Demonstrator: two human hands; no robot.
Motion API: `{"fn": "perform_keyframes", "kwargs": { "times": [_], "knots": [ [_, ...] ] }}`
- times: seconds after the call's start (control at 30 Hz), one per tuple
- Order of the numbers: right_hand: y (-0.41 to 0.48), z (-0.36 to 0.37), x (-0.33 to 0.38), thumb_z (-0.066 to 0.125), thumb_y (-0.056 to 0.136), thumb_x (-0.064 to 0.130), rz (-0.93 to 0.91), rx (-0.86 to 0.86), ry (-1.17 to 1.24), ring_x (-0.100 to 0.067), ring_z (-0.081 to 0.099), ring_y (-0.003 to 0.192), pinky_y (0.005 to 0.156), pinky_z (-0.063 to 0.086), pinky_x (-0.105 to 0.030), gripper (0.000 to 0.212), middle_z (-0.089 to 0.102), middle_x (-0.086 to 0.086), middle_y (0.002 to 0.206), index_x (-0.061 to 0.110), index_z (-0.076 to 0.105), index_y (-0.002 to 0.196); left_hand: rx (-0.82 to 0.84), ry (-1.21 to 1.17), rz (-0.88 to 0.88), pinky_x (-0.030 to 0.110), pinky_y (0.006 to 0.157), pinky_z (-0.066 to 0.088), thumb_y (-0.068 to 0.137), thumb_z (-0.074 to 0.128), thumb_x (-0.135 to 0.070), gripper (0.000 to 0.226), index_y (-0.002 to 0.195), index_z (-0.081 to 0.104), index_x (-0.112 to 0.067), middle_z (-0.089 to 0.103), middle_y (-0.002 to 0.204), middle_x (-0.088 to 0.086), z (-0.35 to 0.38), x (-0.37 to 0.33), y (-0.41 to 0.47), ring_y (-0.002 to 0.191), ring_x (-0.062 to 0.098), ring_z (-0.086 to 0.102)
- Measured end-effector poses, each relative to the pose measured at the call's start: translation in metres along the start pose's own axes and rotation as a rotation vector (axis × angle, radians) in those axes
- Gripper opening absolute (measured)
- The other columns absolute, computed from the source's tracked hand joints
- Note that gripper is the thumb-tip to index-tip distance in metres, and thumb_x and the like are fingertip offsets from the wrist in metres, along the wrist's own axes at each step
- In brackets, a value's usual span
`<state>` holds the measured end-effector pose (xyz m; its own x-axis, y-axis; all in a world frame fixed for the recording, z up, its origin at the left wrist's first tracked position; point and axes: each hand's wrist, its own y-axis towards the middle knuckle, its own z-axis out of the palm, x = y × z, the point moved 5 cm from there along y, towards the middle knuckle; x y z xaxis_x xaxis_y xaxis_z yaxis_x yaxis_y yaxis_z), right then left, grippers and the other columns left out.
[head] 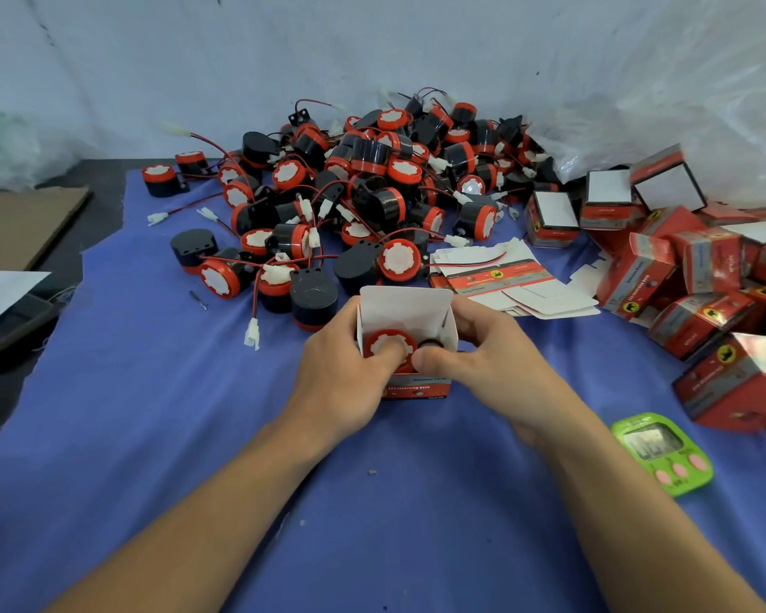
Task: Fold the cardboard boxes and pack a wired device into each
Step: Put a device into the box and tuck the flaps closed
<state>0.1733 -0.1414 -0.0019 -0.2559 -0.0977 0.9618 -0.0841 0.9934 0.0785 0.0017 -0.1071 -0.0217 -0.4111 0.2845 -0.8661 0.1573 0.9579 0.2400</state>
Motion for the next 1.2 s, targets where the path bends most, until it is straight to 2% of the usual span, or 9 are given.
{"fn": "perform_keyframes", "kwargs": {
  "times": [0.17,0.33,0.43,0.53,0.7,0.8,0.97,1.1,1.2],
  "knots": [
    [0.0,-0.003,-0.002,0.069,0.088,0.002,0.075,-0.12,-0.026,-0.014,0.074,0.099,0.096,0.059,-0.047,0.037,0.08,0.007,0.101,0.03,0.076,0.111,0.012,-0.003,-0.008,0.01,0.076,0.05,0.083,0.062,-0.043,0.039,0.12,0.061,-0.053,0.068,0.109,-0.037,0.0,0.0,-0.001,0.102,-0.013,0.063],
    [-0.001,-0.004,0.005,0.068,0.083,0.017,0.149,-0.406,-0.301,-0.004,0.071,0.081,0.074,0.061,-0.034,0.027,0.075,0.023,0.08,0.04,0.077,0.095,0.01,0.017,-0.001,0.001,0.071,0.045,0.084,0.064,-0.039,0.033,0.106,0.057,-0.063,0.065,0.104,-0.041,-0.002,-0.006,-0.002,0.098,-0.017,0.06],
    [0.004,-0.002,0.01,0.07,0.084,0.022,0.168,-0.473,-0.423,-0.014,0.069,0.076,0.065,0.058,-0.033,0.013,0.073,0.012,0.071,0.035,0.074,0.08,0.005,0.017,0.009,0.0,0.071,0.042,0.083,0.062,-0.039,0.033,0.111,0.06,-0.055,0.065,0.105,-0.04,-0.002,-0.007,-0.002,0.099,-0.017,0.06],
    [0.009,0.003,0.016,0.068,0.082,0.022,0.18,-0.491,-0.582,-0.022,0.065,0.076,0.056,0.047,-0.029,0.007,0.072,0.007,0.075,0.028,0.072,0.082,0.006,0.031,0.034,0.0,0.072,0.043,0.085,0.062,-0.036,0.036,0.109,0.057,-0.063,0.065,0.105,-0.041,-0.002,-0.011,-0.003,0.1,-0.016,0.059],
    [0.009,0.01,0.014,0.067,0.086,0.028,0.182,-0.496,-0.76,-0.03,0.06,0.088,0.065,0.04,-0.033,0.021,0.073,0.001,0.096,0.029,0.069,0.107,0.018,0.055,0.035,0.0,0.073,0.042,0.084,0.059,-0.037,0.036,0.105,0.055,-0.067,0.065,0.105,-0.04,-0.002,-0.013,-0.004,0.101,-0.015,0.059],
    [0.008,0.009,0.007,0.063,0.091,0.032,0.214,-0.456,-0.664,-0.018,0.054,0.072,0.053,0.033,-0.027,0.002,0.061,0.011,0.077,0.032,0.064,0.09,0.02,0.041,0.041,0.0,0.073,0.041,0.085,0.06,-0.035,0.036,0.105,0.056,-0.065,0.065,0.105,-0.04,-0.002,-0.014,-0.004,0.102,-0.016,0.058],
    [0.007,0.009,-0.001,0.058,0.096,0.032,0.229,-0.411,-0.58,-0.008,0.052,0.064,0.049,0.03,-0.024,0.019,0.059,0.013,0.068,0.031,0.06,0.078,-0.065,0.059,0.056,0.013,0.083,0.049,0.085,0.071,-0.029,0.053,0.132,0.051,-0.045,0.065,0.114,-0.028,-0.005,-0.017,-0.008,0.106,-0.005,0.059],
    [0.008,0.007,0.001,0.059,0.096,0.036,0.214,-0.404,-0.583,-0.014,0.056,0.065,0.048,0.029,-0.025,0.027,0.063,0.007,0.067,0.026,0.062,0.071,-0.476,0.245,0.52,0.026,0.095,0.04,0.08,0.076,-0.02,0.043,0.119,0.06,-0.013,0.062,0.117,-0.004,-0.027,-0.052,-0.027,0.105,0.017,0.055],
    [0.008,0.008,0.002,0.058,0.09,0.028,0.238,-0.387,-0.672,-0.012,0.048,0.058,0.043,0.024,-0.023,0.029,0.055,0.009,0.06,0.027,0.053,0.062,-0.333,0.518,0.859,0.037,0.084,0.041,0.084,0.066,-0.004,0.01,0.088,0.071,-0.012,0.071,0.091,0.001,-0.004,-0.07,-0.043,0.089,0.026,0.061]
  ]
}}
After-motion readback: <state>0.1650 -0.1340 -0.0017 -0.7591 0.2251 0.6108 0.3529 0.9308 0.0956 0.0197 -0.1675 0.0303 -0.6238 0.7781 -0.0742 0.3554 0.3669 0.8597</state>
